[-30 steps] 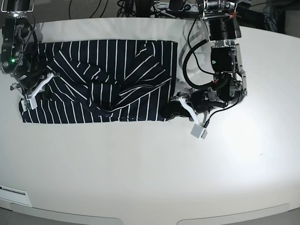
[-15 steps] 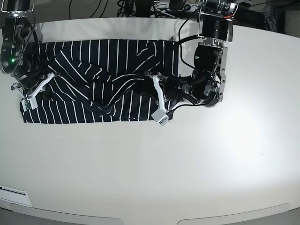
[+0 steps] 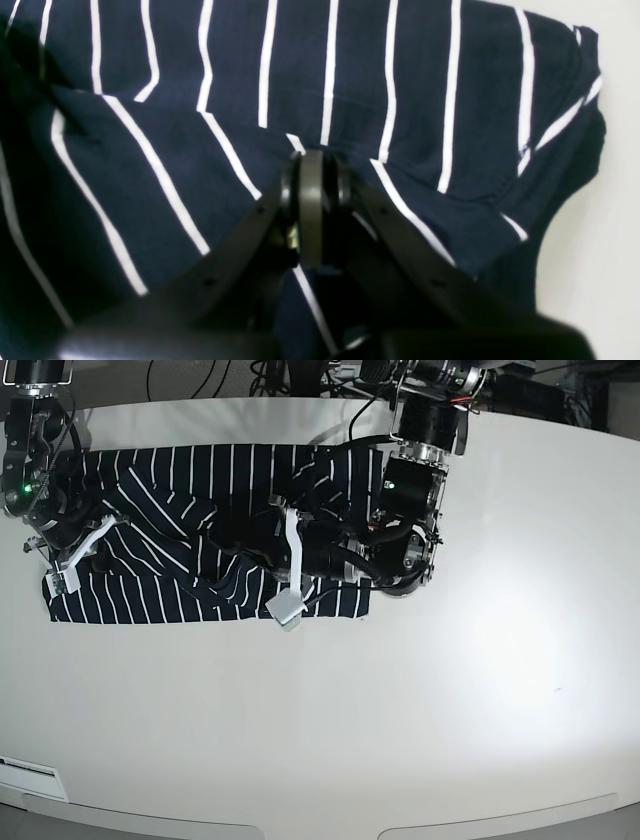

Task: Fold the T-shirt properly
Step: 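Lift and fold the held end with the left gripper toward the right gripper, then lower the folded end onto the shirt and smooth it with the left gripper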

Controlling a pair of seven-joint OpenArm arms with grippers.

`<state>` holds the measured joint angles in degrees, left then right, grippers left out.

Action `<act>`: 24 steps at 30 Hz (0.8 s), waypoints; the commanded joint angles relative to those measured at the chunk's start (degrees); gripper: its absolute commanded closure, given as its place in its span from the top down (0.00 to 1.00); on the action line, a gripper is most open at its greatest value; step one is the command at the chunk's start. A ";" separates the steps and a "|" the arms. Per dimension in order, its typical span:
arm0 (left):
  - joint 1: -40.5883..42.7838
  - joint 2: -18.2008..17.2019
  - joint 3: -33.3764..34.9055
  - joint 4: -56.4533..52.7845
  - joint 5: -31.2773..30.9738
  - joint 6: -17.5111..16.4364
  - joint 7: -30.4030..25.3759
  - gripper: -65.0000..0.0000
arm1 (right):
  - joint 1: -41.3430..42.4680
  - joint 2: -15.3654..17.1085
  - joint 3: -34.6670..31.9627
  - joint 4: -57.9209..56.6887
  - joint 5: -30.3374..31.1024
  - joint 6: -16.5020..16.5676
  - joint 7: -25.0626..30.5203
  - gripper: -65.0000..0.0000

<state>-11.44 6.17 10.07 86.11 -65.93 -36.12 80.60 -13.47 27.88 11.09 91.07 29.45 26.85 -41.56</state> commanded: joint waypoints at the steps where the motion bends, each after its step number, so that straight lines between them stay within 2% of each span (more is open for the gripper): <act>1: -2.38 0.39 -0.85 0.90 -0.79 -0.42 -0.70 0.00 | -0.96 0.07 -0.61 -0.44 -0.79 1.25 -5.60 0.12; 5: -5.57 -0.39 -4.92 0.90 7.65 -0.26 -1.42 0.00 | -0.98 0.07 -0.61 -0.44 -0.79 1.25 -5.66 0.12; 7: -5.73 -1.97 -5.75 0.90 12.52 1.55 -3.34 0.00 | -0.98 0.04 -0.61 -0.44 -0.79 1.20 -5.64 0.12; 10: -4.63 -4.28 -4.74 0.90 20.52 5.11 -5.22 0.00 | -0.96 0.07 -0.61 -0.44 -0.79 0.13 -5.60 0.12; 12: -3.65 -5.25 -3.28 0.90 23.63 6.54 -5.64 0.00 | -0.96 0.07 -0.61 -0.44 -0.79 -0.26 -5.57 0.12; 16: -2.05 -5.55 -0.61 0.90 30.82 9.11 -5.62 0.00 | -0.98 0.04 -0.61 -0.44 -0.79 -0.20 -5.60 0.12; 20: -0.57 -5.55 2.03 0.90 29.57 9.16 -4.92 0.00 | -0.94 0.04 -0.61 -0.44 -0.79 -0.20 -5.57 0.12; 24: -0.33 -5.51 6.08 0.90 23.71 6.95 -2.51 0.00 | -0.96 0.04 -0.61 -0.44 -0.79 -0.22 -5.53 0.12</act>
<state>-11.25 0.14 15.99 86.30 -41.69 -29.02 77.54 -13.52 27.77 11.07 91.07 29.58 25.93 -41.56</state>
